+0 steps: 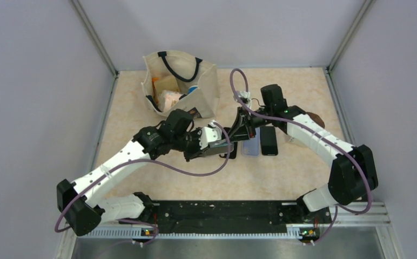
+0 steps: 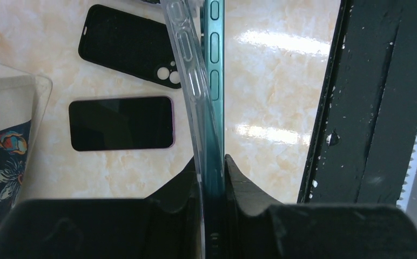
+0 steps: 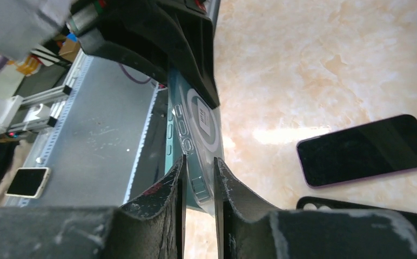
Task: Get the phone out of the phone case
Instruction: Remove the phone case from the phone.
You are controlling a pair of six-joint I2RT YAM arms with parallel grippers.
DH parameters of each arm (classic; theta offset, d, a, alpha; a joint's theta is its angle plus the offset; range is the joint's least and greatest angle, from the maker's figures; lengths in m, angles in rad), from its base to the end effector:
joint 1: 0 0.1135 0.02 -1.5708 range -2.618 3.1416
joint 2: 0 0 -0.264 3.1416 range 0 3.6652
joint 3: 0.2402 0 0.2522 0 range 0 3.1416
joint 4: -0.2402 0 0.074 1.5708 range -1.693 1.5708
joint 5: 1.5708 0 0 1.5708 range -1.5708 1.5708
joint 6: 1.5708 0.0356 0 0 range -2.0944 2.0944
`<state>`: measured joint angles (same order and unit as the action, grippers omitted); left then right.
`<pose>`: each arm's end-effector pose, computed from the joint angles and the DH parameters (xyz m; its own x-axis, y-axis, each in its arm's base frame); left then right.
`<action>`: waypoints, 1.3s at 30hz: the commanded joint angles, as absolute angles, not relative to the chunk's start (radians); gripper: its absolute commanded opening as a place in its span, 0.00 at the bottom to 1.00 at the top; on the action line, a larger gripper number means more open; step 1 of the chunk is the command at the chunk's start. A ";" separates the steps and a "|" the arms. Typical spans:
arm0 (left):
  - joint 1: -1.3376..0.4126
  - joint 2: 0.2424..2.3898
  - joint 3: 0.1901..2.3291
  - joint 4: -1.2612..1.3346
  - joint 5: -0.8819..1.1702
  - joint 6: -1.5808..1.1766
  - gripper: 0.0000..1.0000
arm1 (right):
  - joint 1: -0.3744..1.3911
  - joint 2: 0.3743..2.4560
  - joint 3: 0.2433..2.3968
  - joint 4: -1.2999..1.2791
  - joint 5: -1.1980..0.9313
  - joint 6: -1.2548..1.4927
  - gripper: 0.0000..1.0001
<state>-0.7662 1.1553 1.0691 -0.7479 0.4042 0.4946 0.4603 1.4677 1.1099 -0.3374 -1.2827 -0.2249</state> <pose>0.1592 -0.1726 0.3147 -0.0767 0.6795 -0.7296 0.9820 0.1780 0.0625 0.2607 0.1673 0.2926 -0.3842 -0.2612 -0.8855 -0.8940 -0.1341 0.4274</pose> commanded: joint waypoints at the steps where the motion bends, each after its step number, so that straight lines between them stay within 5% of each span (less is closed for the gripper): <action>1: -0.740 1.071 1.169 -0.582 0.599 0.467 0.00 | 0.404 1.437 1.061 -0.321 -1.116 -0.315 0.22; 15: -0.678 1.097 1.107 -0.521 0.639 0.434 0.00 | 0.368 1.367 1.156 -0.323 -1.161 -0.222 0.52; 30: -0.533 1.154 1.120 -0.387 0.847 0.268 0.00 | 0.313 1.218 1.172 -0.353 -1.148 -0.204 0.61; 39: -0.509 1.172 1.124 -0.332 0.935 0.199 0.00 | 0.272 1.206 1.096 -0.316 -1.227 -0.251 0.58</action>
